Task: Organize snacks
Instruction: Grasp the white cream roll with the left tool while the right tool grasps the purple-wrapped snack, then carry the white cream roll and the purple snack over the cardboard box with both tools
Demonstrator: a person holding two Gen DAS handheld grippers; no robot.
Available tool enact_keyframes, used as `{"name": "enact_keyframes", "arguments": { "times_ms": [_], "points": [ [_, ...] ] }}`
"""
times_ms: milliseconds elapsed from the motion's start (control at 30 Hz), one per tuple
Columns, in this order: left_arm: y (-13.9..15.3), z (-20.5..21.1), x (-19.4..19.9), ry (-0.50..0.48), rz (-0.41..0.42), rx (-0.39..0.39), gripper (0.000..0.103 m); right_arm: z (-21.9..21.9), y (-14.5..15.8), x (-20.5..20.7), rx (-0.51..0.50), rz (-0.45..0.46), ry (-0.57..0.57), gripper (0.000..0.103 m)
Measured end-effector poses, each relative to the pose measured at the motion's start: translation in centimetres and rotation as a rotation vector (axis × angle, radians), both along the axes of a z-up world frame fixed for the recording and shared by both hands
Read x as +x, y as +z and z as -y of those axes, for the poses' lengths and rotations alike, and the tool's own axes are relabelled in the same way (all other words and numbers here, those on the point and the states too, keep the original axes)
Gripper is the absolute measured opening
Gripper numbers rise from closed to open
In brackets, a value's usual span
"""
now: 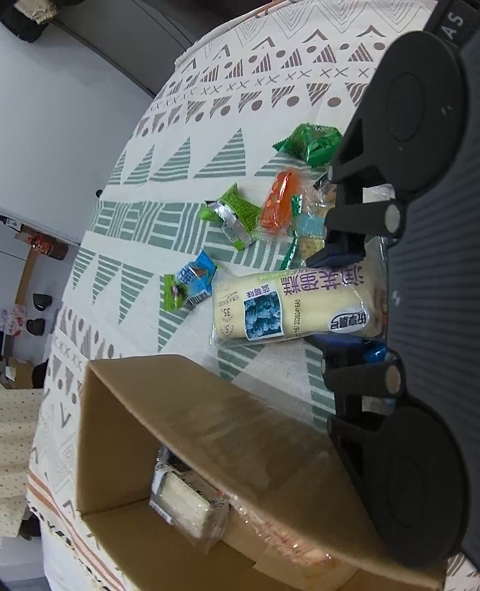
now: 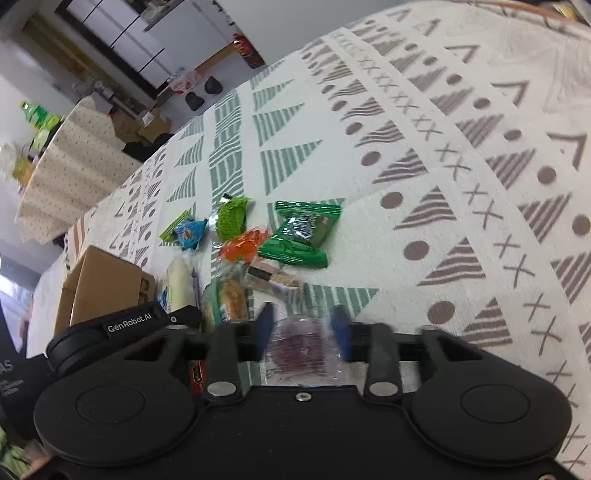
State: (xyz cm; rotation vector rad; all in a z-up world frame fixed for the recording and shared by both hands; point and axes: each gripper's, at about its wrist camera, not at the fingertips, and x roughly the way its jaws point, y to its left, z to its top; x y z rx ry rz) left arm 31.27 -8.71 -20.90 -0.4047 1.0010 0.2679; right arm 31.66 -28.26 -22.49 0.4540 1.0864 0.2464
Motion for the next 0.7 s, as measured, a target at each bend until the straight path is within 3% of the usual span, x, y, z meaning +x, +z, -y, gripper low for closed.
{"name": "enact_keyframes", "arguments": {
  "times_ms": [100, 333, 500, 700],
  "points": [
    [0.8, -0.1, -0.3, -0.011, 0.023, -0.004, 0.034, -0.8, 0.0, 0.0, -0.009, 0.002, 0.036, 0.054],
    [1.9, -0.6, -1.0, -0.015, 0.043, -0.013, 0.034, -2.9, -0.6, -0.3, -0.139, 0.017, 0.115, 0.06],
    [2.5, -0.6, -1.3, -0.027, 0.042, -0.009, 0.034, -3.2, -0.8, -0.7, -0.152, 0.009, 0.142, 0.04],
    [4.3, -0.5, -2.6, -0.034, 0.07, 0.007, 0.034, -3.2, 0.8, -1.3, -0.141, 0.051, 0.136, 0.038]
  ]
}}
